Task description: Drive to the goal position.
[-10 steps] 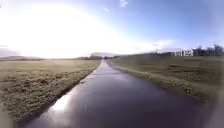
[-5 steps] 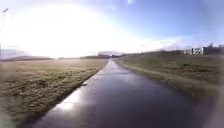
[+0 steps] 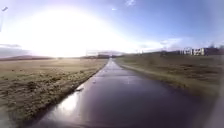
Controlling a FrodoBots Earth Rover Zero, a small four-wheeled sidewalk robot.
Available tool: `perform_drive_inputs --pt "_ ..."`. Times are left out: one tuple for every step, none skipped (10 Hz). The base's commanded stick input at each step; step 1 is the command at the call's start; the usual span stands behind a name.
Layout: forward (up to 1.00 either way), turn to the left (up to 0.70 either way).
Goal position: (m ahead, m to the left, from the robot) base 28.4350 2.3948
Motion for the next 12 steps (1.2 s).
perform_drive_inputs --pt "1.00 0.00" --pt "1.00 0.00" --pt "1.00 0.00" --pt "1.00 0.00" --pt "1.00 0.00" --pt "1.00 0.00" --pt "1.00 0.00" --pt "1.00 0.00" --pt "1.00 0.00" --pt "1.00 0.00" --pt "1.00 0.00" --pt "1.00 0.00"
